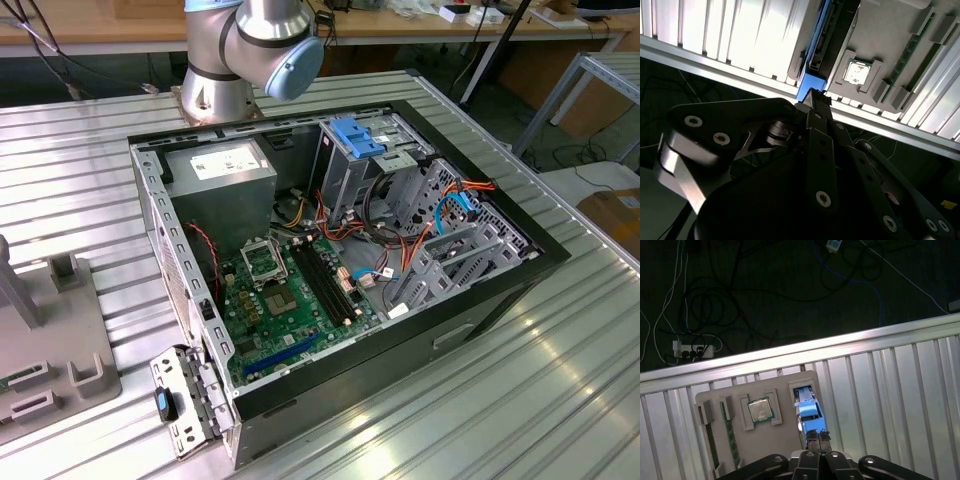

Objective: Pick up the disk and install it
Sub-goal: 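Pick up the disk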

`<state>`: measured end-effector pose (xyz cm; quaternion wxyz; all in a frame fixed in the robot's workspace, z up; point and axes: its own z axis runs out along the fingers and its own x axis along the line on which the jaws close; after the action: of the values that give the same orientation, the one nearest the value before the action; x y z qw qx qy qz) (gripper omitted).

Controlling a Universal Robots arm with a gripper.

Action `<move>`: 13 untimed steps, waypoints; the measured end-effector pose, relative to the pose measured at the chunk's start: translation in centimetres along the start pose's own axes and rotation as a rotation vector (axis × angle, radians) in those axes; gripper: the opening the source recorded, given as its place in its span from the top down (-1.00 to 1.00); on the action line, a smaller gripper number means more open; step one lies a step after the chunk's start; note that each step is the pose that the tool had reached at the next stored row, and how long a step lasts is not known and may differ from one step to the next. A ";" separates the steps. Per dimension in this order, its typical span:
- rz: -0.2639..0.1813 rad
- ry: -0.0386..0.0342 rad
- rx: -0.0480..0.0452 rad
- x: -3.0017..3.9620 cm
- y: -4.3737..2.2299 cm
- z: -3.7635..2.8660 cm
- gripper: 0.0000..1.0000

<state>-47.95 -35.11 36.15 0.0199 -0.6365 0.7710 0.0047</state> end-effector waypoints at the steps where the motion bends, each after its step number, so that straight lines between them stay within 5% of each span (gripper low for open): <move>1: 0.000 0.0000 0.0000 0.00 0.00 0.00 0.79; 8: -0.002 0.0000 -0.0003 -0.02 -0.10 0.03 0.79; 13: -0.017 0.0023 -0.0097 -0.04 -0.23 0.12 0.79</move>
<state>-47.70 -35.10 36.04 0.0159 -0.6432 0.7655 0.0075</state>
